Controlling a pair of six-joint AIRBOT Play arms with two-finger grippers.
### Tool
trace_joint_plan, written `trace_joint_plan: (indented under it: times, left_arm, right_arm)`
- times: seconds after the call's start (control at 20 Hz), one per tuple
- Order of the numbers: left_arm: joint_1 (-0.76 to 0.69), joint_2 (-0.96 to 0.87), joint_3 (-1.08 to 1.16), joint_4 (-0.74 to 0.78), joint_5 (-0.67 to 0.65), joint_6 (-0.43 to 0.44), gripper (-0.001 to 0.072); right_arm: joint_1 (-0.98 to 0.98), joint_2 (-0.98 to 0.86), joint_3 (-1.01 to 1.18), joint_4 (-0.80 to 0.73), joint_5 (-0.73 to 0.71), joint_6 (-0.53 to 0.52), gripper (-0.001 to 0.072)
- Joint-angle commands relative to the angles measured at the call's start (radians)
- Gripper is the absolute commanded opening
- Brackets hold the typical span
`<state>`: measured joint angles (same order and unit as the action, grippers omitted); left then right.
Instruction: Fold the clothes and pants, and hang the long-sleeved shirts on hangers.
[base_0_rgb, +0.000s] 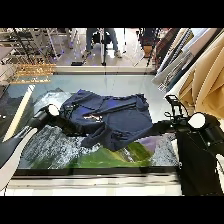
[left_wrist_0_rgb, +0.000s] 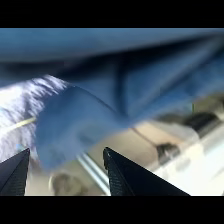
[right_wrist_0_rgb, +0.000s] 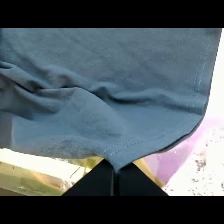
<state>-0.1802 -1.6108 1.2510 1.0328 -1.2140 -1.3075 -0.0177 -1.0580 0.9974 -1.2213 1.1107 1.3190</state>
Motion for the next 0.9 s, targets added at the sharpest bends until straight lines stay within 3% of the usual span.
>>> trace_joint_plan:
  times: [0.0,0.15,0.2,0.25,0.3,0.4,0.6,0.85]
  left_arm:
    - [0.004,-0.036,-0.044,-0.021,0.078,0.041,0.0497]
    - [-0.008,-0.079,-0.044,-0.054,0.066,0.064,0.0477]
    - [-0.010,-0.080,-0.044,-0.097,0.058,0.105,0.0347]
    - [-0.010,-0.077,-0.044,-0.151,0.042,0.156,0.0116]
    - [-0.010,-0.076,-0.043,-0.203,0.014,0.203,0.0008]
    - [0.011,-0.069,-0.042,-0.259,-0.086,0.273,0.0006]
    - [0.150,0.051,-0.042,-0.189,-0.274,0.276,0.0004]
    - [0.295,0.333,-0.088,-0.038,-0.565,0.252,0.0005]
  right_arm:
    - [0.000,-0.012,0.001,0.016,-0.007,0.000,0.0016]
    - [0.000,-0.012,0.001,0.030,-0.005,0.000,0.0016]
    - [0.000,-0.012,0.001,0.032,-0.006,0.000,0.0016]
    - [0.000,-0.012,0.001,0.034,-0.006,0.000,0.0016]
    - [0.000,-0.012,0.001,0.035,-0.006,0.000,0.0016]
    - [0.000,-0.012,0.001,0.035,-0.005,0.000,0.0016]
    - [0.000,-0.012,0.001,0.036,-0.004,0.000,0.0017]
    - [0.000,-0.012,0.001,0.071,0.010,0.008,0.0017]
